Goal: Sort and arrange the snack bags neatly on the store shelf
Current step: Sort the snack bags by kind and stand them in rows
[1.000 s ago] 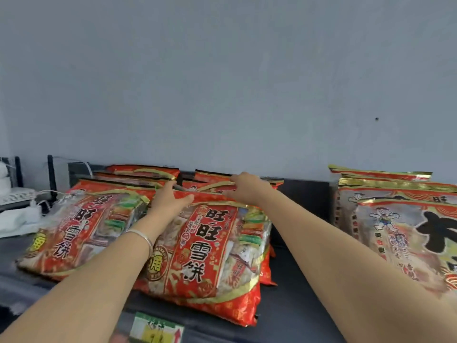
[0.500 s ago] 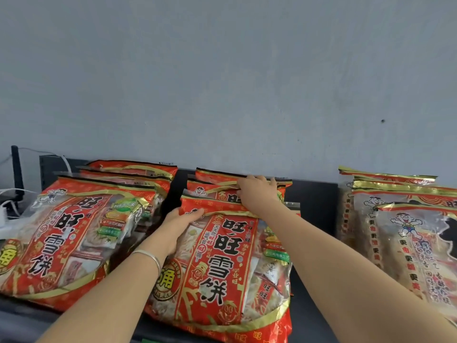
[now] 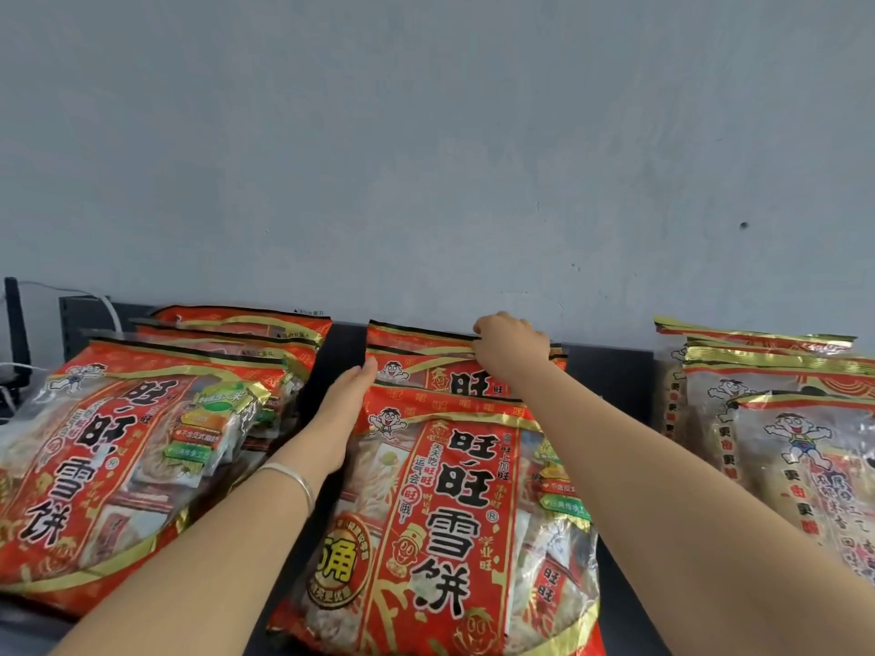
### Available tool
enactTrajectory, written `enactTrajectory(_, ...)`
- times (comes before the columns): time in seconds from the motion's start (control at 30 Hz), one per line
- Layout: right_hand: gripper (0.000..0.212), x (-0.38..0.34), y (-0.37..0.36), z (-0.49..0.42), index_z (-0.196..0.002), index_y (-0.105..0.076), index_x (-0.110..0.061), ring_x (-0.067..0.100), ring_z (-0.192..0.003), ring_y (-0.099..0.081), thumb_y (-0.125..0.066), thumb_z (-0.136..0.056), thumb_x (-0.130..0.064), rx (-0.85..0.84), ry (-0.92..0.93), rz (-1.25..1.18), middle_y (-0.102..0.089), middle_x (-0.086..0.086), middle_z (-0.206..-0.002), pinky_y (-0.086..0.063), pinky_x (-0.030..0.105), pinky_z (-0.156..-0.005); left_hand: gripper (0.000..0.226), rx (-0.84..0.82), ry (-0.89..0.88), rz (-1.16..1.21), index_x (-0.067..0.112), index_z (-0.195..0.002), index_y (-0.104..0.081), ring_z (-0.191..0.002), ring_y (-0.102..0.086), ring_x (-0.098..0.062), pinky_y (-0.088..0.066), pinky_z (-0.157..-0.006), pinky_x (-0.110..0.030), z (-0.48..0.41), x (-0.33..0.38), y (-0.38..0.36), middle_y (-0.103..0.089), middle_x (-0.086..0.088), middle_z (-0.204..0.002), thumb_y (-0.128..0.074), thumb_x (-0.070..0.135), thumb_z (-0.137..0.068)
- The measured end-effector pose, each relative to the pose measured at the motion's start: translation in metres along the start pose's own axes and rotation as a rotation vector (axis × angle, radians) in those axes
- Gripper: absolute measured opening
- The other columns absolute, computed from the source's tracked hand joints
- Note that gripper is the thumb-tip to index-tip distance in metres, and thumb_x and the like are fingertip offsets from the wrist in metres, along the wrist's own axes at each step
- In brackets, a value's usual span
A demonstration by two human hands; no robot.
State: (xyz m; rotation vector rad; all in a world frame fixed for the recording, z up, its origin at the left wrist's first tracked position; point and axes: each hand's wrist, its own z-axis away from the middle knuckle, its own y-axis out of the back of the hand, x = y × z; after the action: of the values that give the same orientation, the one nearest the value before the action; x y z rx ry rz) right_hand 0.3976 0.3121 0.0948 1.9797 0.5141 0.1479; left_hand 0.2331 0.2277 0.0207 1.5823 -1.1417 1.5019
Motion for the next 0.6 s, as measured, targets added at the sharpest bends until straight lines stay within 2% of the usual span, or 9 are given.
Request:
enactTrajectory(0.07, 0.019, 0.002, -0.003, -0.004, -0.106, -0.057, -0.015, 0.031, -0.113, -0.051, -0.043, -0.093, -0.012, -0.039, -0.047, -0.001, -0.057, 0.008, -0.117, -0.038, 0.049, -0.100, 0.043, -0.044, 0.048, 0.027, 0.018, -0.113, -0.058, -0.086, -0.068, -0.028, -0.052, -0.069, -0.036, -0.008, -0.003, -0.004, -0.069, -0.012, -0.100, -0.048, 0.053, -0.091)
enactTrajectory(0.13, 0.012, 0.005, -0.008, -0.007, -0.101, -0.055, -0.017, 0.032, -0.117, -0.047, -0.046, -0.092, -0.014, -0.014, -0.073, 0.024, -0.052, 0.008, -0.120, -0.034, 0.053, -0.102, 0.044, -0.076, 0.064, 0.047, 0.017, -0.115, -0.057, -0.082, -0.069, -0.027, -0.052, -0.064, -0.034, -0.013, -0.003, -0.008, -0.069, -0.011, -0.100, -0.050, 0.053, -0.089)
enactTrajectory(0.23, 0.022, 0.014, -0.013, -0.010, -0.114, -0.057, -0.019, 0.033, -0.124, -0.042, -0.048, -0.094, -0.024, -0.002, -0.098, 0.039, -0.046, 0.007, -0.128, -0.023, 0.061, -0.107, 0.047, -0.079, 0.073, 0.051, 0.013, -0.118, -0.055, -0.068, -0.070, -0.022, -0.051, -0.054, -0.028, -0.020, -0.001, -0.011, -0.069, -0.009, -0.091, -0.053, 0.049, -0.088)
enactTrajectory(0.3, 0.024, 0.017, -0.012, -0.012, -0.117, -0.056, -0.021, 0.033, -0.125, -0.044, -0.047, -0.095, -0.023, -0.009, -0.089, 0.017, -0.051, 0.006, -0.126, -0.022, 0.062, -0.108, 0.049, -0.064, 0.069, 0.028, 0.009, -0.121, -0.053, -0.060, -0.070, -0.018, -0.050, -0.049, -0.026, -0.025, 0.002, -0.011, -0.068, -0.007, -0.083, -0.054, 0.046, -0.089)
enactTrajectory(0.37, 0.021, 0.018, -0.009, -0.014, -0.114, -0.056, -0.020, 0.031, -0.119, -0.049, -0.047, -0.095, -0.015, 0.024, -0.084, -0.015, -0.059, 0.006, -0.116, -0.024, 0.060, -0.108, 0.046, -0.072, 0.075, 0.021, 0.008, -0.117, -0.055, -0.056, -0.069, -0.018, -0.050, -0.050, -0.027, -0.026, 0.003, -0.011, -0.069, -0.006, -0.077, -0.055, 0.044, -0.088)
enactTrajectory(0.47, 0.019, 0.025, -0.002, -0.014, -0.107, -0.054, -0.018, 0.026, -0.100, -0.055, -0.046, -0.093, -0.008, 0.096, -0.121, -0.043, -0.060, 0.005, -0.098, -0.032, 0.050, -0.101, 0.029, -0.111, 0.076, 0.040, 0.015, -0.099, -0.057, -0.062, -0.069, -0.021, -0.050, -0.057, -0.031, -0.023, 0.001, -0.015, -0.070, -0.005, -0.074, -0.056, 0.042, -0.089)
enactTrajectory(0.53, 0.014, 0.032, -0.002, -0.013, -0.103, -0.052, -0.018, 0.025, -0.095, -0.056, -0.046, -0.094, -0.009, 0.114, -0.127, -0.045, -0.060, 0.005, -0.095, -0.035, 0.046, -0.095, 0.022, -0.093, 0.068, 0.067, 0.017, -0.091, -0.053, -0.067, -0.067, -0.022, -0.049, -0.060, -0.033, -0.023, 0.000, -0.020, -0.067, -0.007, -0.078, -0.056, 0.039, -0.090)
enactTrajectory(0.6, 0.009, 0.037, -0.004, -0.011, -0.097, -0.049, -0.019, 0.026, -0.094, -0.057, -0.045, -0.095, -0.011, 0.110, -0.110, -0.049, -0.060, 0.005, -0.093, -0.036, 0.047, -0.097, 0.019, -0.066, 0.073, 0.106, 0.019, -0.088, -0.050, -0.073, -0.065, -0.024, -0.050, -0.065, -0.035, -0.022, 0.001, -0.025, -0.064, -0.009, -0.082, -0.057, 0.037, -0.090)
